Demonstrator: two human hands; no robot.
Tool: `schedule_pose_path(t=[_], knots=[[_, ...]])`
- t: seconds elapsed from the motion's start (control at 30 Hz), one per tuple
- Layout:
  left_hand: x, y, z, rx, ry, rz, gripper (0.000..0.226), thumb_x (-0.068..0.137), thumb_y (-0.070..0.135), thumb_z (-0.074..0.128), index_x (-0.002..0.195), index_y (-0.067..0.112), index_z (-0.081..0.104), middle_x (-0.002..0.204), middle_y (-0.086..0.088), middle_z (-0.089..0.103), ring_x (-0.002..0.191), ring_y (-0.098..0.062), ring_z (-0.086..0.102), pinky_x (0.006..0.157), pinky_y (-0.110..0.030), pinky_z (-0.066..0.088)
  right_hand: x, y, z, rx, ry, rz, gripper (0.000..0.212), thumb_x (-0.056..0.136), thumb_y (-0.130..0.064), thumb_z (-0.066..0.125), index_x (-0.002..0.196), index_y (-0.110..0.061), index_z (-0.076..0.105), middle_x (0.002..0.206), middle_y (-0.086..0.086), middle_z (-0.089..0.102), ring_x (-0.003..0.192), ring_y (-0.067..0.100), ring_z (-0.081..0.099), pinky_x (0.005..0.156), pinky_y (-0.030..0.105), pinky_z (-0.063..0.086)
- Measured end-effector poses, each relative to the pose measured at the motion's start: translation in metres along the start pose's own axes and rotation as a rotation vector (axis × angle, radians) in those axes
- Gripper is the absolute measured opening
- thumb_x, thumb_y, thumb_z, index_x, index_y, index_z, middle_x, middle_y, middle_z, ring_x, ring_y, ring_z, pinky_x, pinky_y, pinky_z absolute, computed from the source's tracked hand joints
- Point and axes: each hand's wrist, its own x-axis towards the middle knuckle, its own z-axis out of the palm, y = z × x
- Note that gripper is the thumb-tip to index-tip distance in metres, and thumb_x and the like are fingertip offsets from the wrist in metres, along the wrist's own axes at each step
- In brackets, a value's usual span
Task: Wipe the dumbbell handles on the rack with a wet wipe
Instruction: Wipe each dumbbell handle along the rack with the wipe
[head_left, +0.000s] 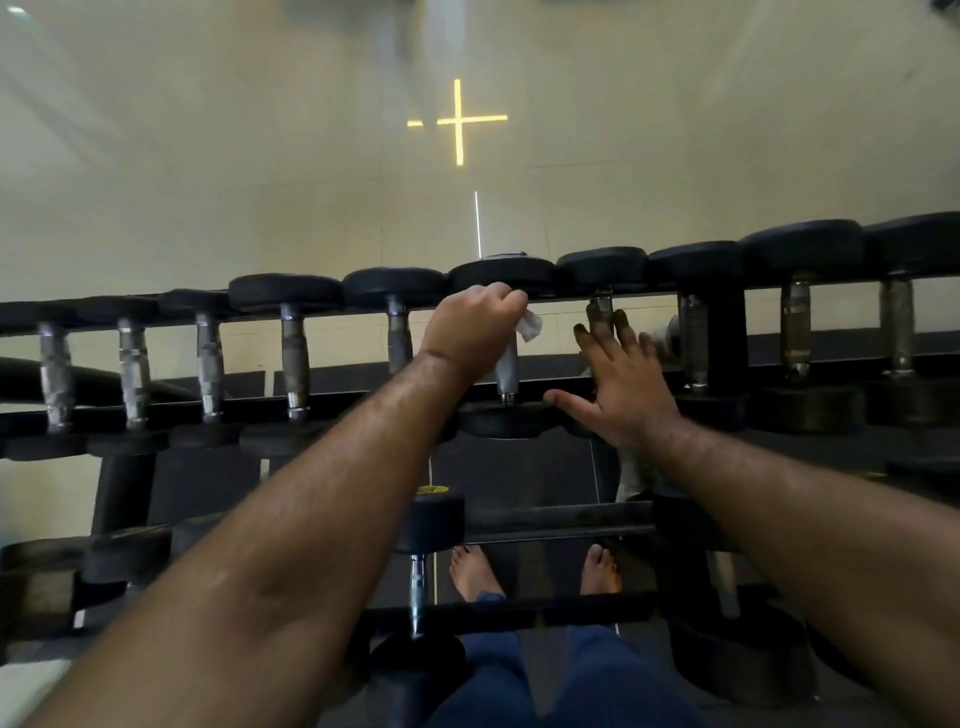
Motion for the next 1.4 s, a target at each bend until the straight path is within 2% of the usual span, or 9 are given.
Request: schedule_pose_path(t=[0.17, 0.33, 0.6, 0.77, 0.87, 1.03, 1.23, 1.33, 1.4], knots=[[-0.003, 0.01, 0.013, 0.029, 0.068, 0.074, 0.018, 0.076, 0.005, 0.082, 0.091, 0.012, 0.075, 0.088, -0.004, 0.072, 0.075, -0.027, 0.068, 0.059, -0.037, 0.058, 0.001, 0.003, 0.008, 0.082, 0.065, 0.012, 0.11, 0.087, -0.096, 0.023, 0.172, -0.027, 0.021, 0.18, -0.008, -0.008, 0.166, 0.028, -0.005, 0.131, 0.062, 0.002], [-0.026, 0.018, 0.0, -0.033, -0.471, 0.456, 0.032, 0.092, 0.031, 0.075, 0.123, 0.022, 0.073, 0.119, 0.0, 0.072, 0.107, -0.02, 0.065, 0.082, -0.037, 0.062, 0.004, 0.005, 0.008, 0.113, 0.059, -0.019, 0.119, 0.08, -0.103, 0.015, 0.172, -0.029, 0.016, 0.178, -0.011, -0.016, 0.166, 0.025, -0.011, 0.131, 0.063, 0.0], [0.006, -0.001, 0.003, 0.172, -0.167, 0.315, 0.02, 0.083, 0.003, 0.073, 0.1, 0.014, 0.078, 0.098, -0.004, 0.071, 0.088, -0.024, 0.064, 0.078, -0.035, 0.06, 0.002, -0.002, 0.0, 0.011, -0.109, 0.007, 0.158, 0.049, -0.119, 0.019, 0.17, -0.025, -0.017, 0.171, -0.002, -0.04, 0.161, 0.029, -0.031, 0.13, 0.065, -0.009], [-0.021, -0.003, 0.001, 0.022, -0.544, 0.534, 0.03, 0.095, 0.02, 0.068, 0.124, 0.016, 0.073, 0.118, -0.004, 0.069, 0.108, -0.023, 0.062, 0.086, -0.041, 0.06, 0.002, -0.008, 0.001, 0.035, -0.132, 0.045, 0.167, 0.041, -0.121, 0.028, 0.164, -0.026, -0.032, 0.168, -0.002, -0.046, 0.158, 0.028, -0.036, 0.129, 0.064, -0.014], [-0.028, -0.008, -0.011, -0.016, -0.408, 0.512, 0.029, 0.091, 0.021, 0.073, 0.12, 0.016, 0.074, 0.116, -0.003, 0.072, 0.103, -0.021, 0.066, 0.087, -0.036, 0.06, 0.0, -0.007, 0.004, 0.05, -0.095, 0.027, 0.166, 0.042, -0.121, 0.026, 0.166, -0.024, -0.028, 0.169, -0.002, -0.044, 0.16, 0.029, -0.032, 0.129, 0.066, -0.011], [0.002, 0.004, -0.003, 0.091, -0.203, 0.173, 0.026, 0.08, 0.0, 0.077, 0.103, 0.012, 0.073, 0.099, -0.008, 0.07, 0.09, -0.027, 0.063, 0.08, -0.04, 0.06, -0.001, -0.009, 0.002, 0.022, -0.087, 0.021, 0.166, 0.045, -0.121, 0.027, 0.168, -0.021, -0.023, 0.171, 0.0, -0.041, 0.161, 0.03, -0.03, 0.13, 0.067, -0.008], [-0.02, 0.008, -0.003, 0.002, -0.568, 0.608, 0.024, 0.095, 0.028, 0.071, 0.117, 0.02, 0.072, 0.115, -0.001, 0.068, 0.108, -0.02, 0.059, 0.087, -0.036, 0.059, -0.002, -0.01, 0.001, -0.018, -0.09, 0.019, 0.164, 0.046, -0.12, 0.02, 0.169, -0.02, -0.02, 0.172, 0.001, -0.039, 0.16, 0.03, -0.032, 0.13, 0.065, -0.009], [-0.024, -0.019, -0.007, 0.024, -0.289, 0.484, 0.024, 0.089, 0.011, 0.074, 0.113, 0.014, 0.076, 0.113, -0.005, 0.072, 0.101, -0.024, 0.065, 0.089, -0.037, 0.057, -0.002, -0.01, 0.002, -0.032, -0.081, 0.014, 0.165, 0.046, -0.121, 0.019, 0.17, -0.019, -0.018, 0.173, 0.002, -0.037, 0.16, 0.031, -0.032, 0.13, 0.065, -0.01], [-0.02, -0.026, -0.009, 0.016, -0.087, 0.206, 0.024, 0.084, 0.001, 0.075, 0.105, 0.011, 0.076, 0.108, -0.008, 0.074, 0.094, -0.027, 0.066, 0.088, -0.039, 0.057, -0.003, -0.01, 0.002, -0.035, -0.083, 0.013, 0.165, 0.046, -0.121, 0.02, 0.17, -0.019, -0.017, 0.174, 0.003, -0.035, 0.161, 0.031, -0.03, 0.13, 0.065, -0.01]])
